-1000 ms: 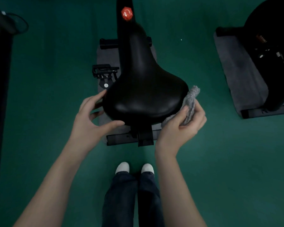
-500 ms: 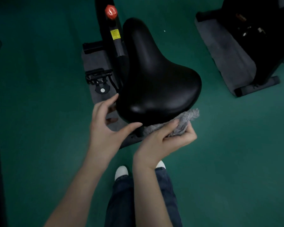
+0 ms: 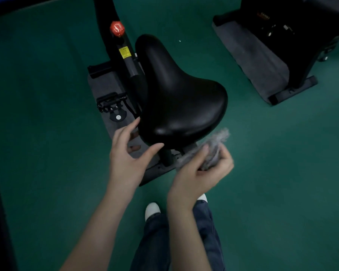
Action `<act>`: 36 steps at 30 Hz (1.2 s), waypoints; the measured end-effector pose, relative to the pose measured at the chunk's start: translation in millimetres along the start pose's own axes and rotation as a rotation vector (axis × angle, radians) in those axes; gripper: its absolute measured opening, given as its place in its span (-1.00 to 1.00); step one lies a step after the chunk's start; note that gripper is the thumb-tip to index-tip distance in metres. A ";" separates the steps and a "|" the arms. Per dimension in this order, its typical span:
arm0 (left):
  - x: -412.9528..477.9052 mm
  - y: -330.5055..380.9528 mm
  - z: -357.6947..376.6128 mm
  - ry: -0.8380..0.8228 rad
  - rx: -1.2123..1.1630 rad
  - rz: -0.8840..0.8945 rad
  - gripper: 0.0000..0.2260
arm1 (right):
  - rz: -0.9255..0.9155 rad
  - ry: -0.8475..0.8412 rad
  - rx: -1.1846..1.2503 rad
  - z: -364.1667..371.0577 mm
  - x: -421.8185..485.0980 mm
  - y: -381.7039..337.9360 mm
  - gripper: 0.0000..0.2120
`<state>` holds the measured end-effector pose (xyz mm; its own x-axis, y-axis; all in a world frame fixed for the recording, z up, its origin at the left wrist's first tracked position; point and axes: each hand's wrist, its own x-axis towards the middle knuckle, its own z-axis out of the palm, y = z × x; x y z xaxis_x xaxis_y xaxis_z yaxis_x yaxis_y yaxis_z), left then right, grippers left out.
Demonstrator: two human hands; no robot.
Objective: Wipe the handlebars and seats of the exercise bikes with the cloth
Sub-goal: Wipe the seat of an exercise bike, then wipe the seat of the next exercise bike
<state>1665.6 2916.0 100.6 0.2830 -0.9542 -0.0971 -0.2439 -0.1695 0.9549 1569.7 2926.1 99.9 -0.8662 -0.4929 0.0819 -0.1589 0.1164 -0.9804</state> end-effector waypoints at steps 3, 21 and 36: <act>-0.1 0.3 -0.1 0.003 0.003 -0.004 -0.41 | -0.131 -0.036 -0.021 4.3 22.5 -5.6 -0.82; -48.6 55.0 17.5 0.079 0.420 0.005 -0.52 | -0.144 -0.713 -0.069 -67.3 135.2 -40.2 -0.85; -46.3 195.0 224.9 -0.307 0.858 0.340 -0.55 | -0.093 -0.674 -0.259 -197.7 412.8 -73.9 -0.85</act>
<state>1396.2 2871.6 228.2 -0.1524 -0.9876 -0.0388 -0.8956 0.1214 0.4281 1130.2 2884.5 241.6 -0.3770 -0.9250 -0.0469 -0.3974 0.2072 -0.8939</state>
